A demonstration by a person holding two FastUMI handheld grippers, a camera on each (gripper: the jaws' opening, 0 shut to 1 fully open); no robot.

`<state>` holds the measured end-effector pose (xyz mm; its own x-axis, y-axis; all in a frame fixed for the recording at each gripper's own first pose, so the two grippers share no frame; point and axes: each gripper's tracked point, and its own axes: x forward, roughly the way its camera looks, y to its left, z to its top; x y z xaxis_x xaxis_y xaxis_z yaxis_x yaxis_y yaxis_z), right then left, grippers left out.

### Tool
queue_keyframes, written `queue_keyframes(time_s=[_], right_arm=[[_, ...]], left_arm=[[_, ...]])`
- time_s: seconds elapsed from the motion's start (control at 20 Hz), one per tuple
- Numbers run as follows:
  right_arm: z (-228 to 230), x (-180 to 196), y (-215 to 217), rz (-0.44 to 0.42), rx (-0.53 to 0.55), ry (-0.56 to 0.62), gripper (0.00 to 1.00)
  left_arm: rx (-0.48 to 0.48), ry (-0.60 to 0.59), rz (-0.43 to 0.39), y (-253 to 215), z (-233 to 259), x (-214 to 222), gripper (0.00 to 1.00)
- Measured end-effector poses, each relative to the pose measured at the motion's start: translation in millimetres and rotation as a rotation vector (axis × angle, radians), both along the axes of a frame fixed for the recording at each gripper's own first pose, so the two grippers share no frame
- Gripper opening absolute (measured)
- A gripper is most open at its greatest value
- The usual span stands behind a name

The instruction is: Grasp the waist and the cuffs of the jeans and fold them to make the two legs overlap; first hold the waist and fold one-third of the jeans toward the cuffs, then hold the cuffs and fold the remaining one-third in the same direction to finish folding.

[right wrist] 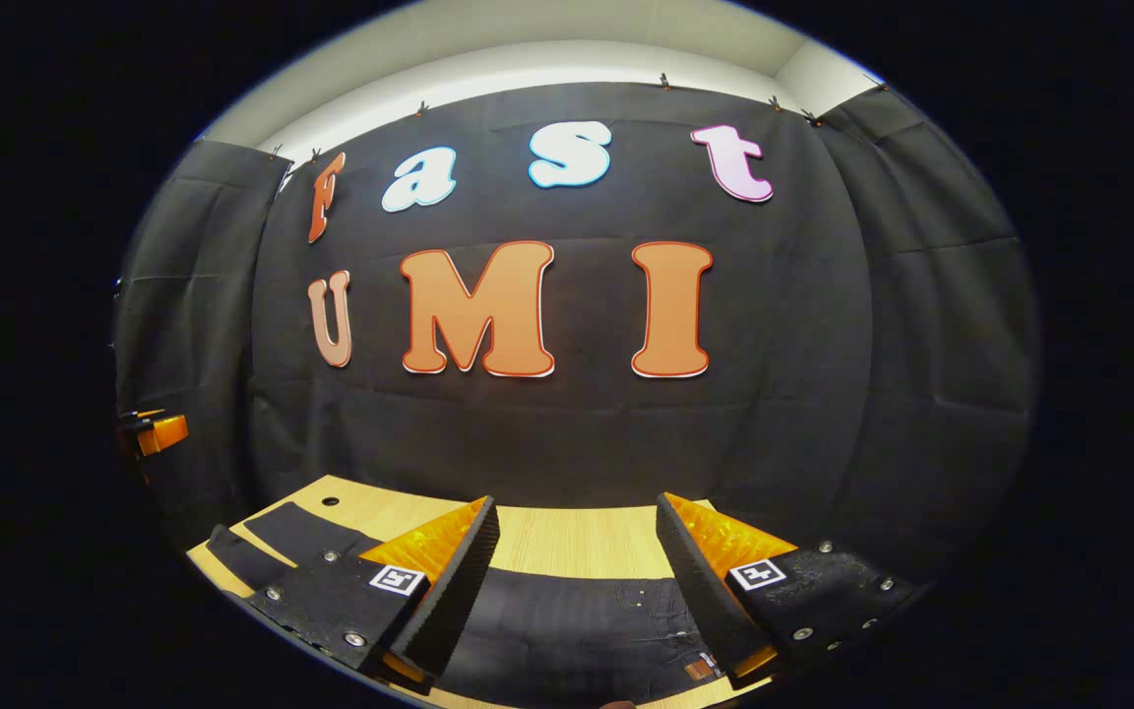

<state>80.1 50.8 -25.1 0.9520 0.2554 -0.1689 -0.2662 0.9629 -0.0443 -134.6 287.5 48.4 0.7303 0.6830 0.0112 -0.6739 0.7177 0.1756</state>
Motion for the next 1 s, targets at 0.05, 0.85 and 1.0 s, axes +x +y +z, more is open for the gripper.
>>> queue_keyframes(time_s=[0.05,0.85,1.0], right_arm=[[-1,-1,4,-0.011,0.003,0.000,0.96],[-47,5,81,0.046,0.031,0.141,1.00],[-55,8,88,0.064,0.035,0.168,1.00]], left_arm=[[0.001,0.009,-0.012,3,0,4,0.96],[-0.697,-0.156,0.133,92,-146,-80,0.98],[-0.831,-0.191,0.225,99,-183,-104,0.98]])
